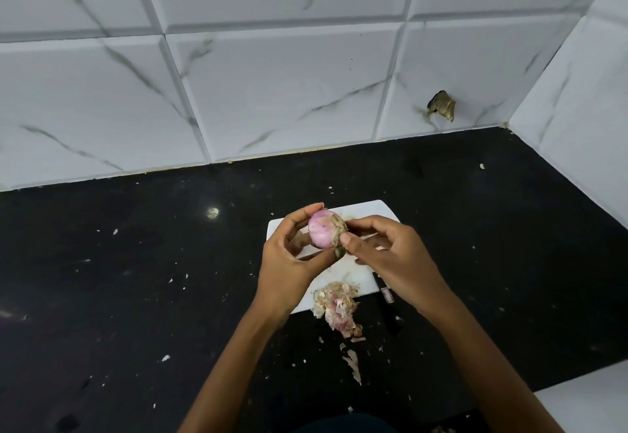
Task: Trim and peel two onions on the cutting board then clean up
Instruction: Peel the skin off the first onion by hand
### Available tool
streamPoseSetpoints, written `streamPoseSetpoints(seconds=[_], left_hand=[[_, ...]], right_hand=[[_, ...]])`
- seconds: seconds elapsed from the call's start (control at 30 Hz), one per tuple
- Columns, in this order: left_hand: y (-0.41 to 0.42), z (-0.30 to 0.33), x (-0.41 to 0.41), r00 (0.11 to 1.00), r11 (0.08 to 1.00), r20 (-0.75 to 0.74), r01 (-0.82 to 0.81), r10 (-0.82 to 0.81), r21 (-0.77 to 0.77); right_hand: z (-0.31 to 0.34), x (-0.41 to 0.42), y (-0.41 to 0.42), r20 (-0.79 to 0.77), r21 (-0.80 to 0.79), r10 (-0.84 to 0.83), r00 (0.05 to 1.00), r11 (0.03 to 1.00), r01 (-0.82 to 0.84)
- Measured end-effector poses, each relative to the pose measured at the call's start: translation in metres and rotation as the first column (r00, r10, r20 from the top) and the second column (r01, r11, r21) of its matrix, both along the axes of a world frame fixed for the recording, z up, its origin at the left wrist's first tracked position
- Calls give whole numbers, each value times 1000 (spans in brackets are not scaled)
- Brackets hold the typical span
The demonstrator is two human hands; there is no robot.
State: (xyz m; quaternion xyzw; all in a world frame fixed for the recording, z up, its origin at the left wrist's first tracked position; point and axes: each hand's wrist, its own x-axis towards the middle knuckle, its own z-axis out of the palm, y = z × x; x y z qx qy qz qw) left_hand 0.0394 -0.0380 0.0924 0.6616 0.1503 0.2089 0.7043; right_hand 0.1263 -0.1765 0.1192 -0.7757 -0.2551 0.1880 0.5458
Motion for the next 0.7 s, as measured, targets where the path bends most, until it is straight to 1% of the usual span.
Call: streamPoseSetpoints(seconds=[0.03,0.1,0.17,0.2,0.27,0.37,0.47,0.57,0.7], left_hand=[[0,0,-1,1000,1000,1,3,-3,-4],[-1,0,-1,1000,1000,3,6,-6,-4],[-2,0,-1,1000,1000,7,18,-18,8],[-2,0,-1,1000,1000,10,25,-25,14],[-3,1,-1,999,999,25,31,-32,13],[-3,2,-1,998,999,49,32,-32,4],[-4,1,-1,998,1000,64,24,-23,-3],[-4,1,-1,996,1000,81,26,-27,10],[-6,2,1,995,1000,97,23,-23,4]], right_hand=[[-1,-1,0,112,-25,-18,994,999,21],[0,-3,1,280,10,-9,960,1000,6],[1,-5,3,410,31,42,911,998,-60],[2,-6,5,444,36,49,895,997,-73],[2,-8,9,436,61,11,900,997,-41],[2,-10,12,355,105,-59,933,994,23],[2,-9,12,294,142,-76,953,989,35],[3,-6,12,275,166,-108,955,984,64],[2,-5,10,222,160,-83,972,986,47]])
